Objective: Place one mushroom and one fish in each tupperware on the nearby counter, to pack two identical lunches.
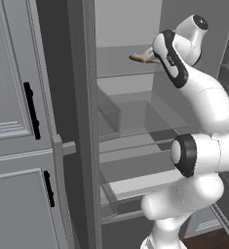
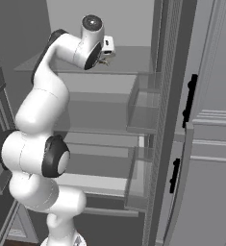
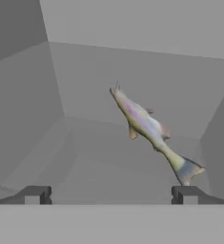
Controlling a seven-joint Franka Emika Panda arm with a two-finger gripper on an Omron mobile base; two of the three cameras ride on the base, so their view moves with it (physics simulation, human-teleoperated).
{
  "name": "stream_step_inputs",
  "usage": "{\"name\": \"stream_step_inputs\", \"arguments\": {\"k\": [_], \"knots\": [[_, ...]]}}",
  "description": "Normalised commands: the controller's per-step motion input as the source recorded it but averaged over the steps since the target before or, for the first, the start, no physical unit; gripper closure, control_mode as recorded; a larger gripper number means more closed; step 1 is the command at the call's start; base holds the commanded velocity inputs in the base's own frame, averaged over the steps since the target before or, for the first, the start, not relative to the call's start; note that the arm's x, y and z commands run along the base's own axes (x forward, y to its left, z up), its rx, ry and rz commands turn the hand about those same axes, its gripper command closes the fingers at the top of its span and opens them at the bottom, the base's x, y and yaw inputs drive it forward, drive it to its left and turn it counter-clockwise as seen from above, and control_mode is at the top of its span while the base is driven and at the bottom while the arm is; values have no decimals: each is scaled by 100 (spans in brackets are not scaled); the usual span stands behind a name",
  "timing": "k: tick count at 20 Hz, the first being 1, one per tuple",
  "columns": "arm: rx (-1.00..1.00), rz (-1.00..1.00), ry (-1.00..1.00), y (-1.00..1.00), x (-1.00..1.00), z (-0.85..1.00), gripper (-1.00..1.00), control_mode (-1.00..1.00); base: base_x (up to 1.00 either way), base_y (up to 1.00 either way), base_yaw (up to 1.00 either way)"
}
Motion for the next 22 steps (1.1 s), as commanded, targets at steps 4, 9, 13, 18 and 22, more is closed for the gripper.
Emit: {"name": "stream_step_inputs", "arguments": {"k": [4,9,13,18,22], "knots": [[-5,0,0,5,46,-24,-100,-100,0,0,0],[-1,0,0,0,41,-4,-100,-100,0,0,0],[0,0,0,0,44,0,-100,-100,0,0,0],[0,0,0,-6,48,0,-100,-100,0,0,0],[0,0,0,-30,26,0,-100,-100,0,0,0]]}}
